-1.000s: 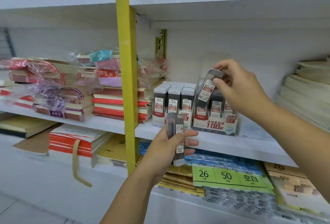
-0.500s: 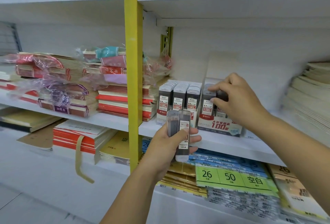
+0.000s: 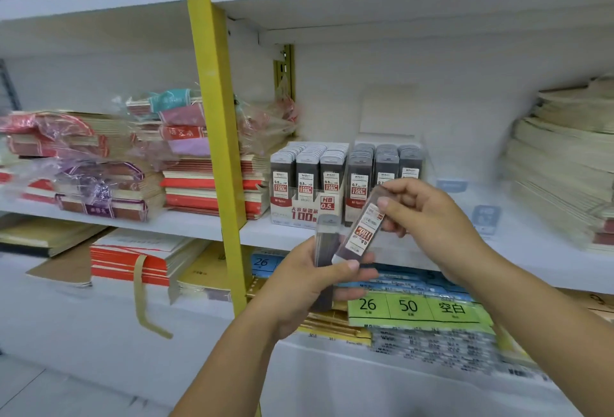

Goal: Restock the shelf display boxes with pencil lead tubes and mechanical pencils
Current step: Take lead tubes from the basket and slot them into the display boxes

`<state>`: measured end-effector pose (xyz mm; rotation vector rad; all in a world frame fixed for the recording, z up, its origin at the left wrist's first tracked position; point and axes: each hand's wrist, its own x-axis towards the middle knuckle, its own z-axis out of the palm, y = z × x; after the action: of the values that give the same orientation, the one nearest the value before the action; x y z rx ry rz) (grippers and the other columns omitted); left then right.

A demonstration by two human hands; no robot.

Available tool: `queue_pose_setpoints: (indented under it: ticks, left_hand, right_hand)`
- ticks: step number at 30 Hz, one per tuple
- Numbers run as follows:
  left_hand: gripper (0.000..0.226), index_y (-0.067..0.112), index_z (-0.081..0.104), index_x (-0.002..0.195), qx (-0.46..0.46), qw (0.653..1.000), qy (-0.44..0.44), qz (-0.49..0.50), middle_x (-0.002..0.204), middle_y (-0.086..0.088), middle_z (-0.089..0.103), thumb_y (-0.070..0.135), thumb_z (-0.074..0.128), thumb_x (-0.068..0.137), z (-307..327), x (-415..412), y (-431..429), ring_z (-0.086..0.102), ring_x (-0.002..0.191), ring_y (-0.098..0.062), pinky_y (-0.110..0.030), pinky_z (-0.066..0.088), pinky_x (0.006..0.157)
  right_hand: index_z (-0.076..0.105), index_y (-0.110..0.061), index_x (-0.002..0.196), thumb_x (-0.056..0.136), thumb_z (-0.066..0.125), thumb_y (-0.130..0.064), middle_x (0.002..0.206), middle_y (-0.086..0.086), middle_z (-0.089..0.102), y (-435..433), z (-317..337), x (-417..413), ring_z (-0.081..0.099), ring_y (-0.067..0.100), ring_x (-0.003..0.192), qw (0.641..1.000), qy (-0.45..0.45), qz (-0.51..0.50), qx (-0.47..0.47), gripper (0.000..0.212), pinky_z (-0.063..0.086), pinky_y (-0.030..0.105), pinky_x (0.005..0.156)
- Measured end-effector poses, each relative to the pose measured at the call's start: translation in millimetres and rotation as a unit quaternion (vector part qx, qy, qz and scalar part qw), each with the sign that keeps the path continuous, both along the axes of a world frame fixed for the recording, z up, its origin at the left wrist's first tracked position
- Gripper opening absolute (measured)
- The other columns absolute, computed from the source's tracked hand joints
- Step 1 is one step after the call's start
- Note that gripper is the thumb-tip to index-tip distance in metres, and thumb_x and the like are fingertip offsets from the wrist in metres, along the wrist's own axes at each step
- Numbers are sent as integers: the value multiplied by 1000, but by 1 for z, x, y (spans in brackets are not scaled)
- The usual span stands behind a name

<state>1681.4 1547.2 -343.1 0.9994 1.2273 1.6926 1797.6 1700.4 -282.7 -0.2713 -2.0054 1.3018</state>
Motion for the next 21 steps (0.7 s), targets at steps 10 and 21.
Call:
queue_pose_setpoints:
  ticks: [10, 21]
  left_hand:
    - [18, 29, 79, 98, -33, 986, 62, 154, 62, -1, 60, 36, 62, 97, -1, -4, 0, 46, 51, -10, -21, 37, 48]
    - [28, 20, 65, 116, -50, 980, 88, 171, 61, 9, 65, 41, 51, 103, 8, -10, -11, 42, 49, -9, -21, 32, 45]
  right_hand:
    - [69, -24, 104, 95, 53, -3, 93, -4, 74, 10, -3, 32, 69, 12, 75, 993, -103, 40, 48, 29, 54, 20, 67]
    - [41, -71, 111, 86, 70, -11, 94, -27, 57, -6, -3, 15, 63, -1, 79, 968, -130, 67, 201, 71, 55, 23, 66]
